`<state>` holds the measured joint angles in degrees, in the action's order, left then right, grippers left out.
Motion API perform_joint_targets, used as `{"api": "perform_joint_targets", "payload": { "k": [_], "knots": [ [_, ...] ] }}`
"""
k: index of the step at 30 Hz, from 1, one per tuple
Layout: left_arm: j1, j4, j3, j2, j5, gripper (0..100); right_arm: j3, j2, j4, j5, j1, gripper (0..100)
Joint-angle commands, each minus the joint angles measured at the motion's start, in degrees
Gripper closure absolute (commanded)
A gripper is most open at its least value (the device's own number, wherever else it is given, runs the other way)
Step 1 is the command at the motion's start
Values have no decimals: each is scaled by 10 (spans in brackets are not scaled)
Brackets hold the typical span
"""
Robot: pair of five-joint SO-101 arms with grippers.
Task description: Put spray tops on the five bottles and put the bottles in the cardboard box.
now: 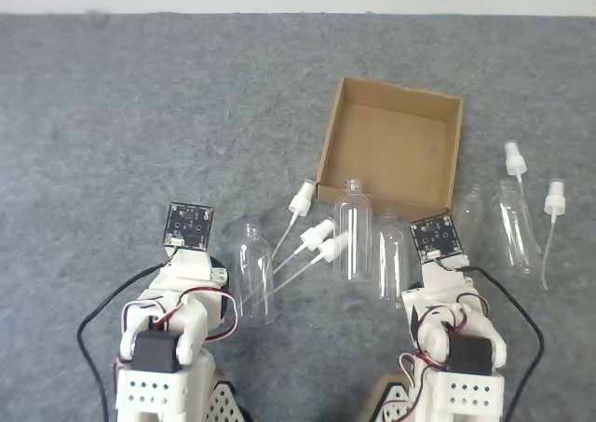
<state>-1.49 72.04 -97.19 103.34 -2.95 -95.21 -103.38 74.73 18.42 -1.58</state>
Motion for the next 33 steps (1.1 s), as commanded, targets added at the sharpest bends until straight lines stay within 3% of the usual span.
{"api": "perform_joint_targets", "payload": {
  "k": [1,27,33],
  "knots": [
    [-4,3,7,10,-1,987,-12,-6,3,6,-5,992],
    [-4,3,7,10,-1,987,-10,-7,-2,7,-8,992],
    [-4,3,7,10,-1,987,48,-7,4,7,-8,992]
  ]
}}
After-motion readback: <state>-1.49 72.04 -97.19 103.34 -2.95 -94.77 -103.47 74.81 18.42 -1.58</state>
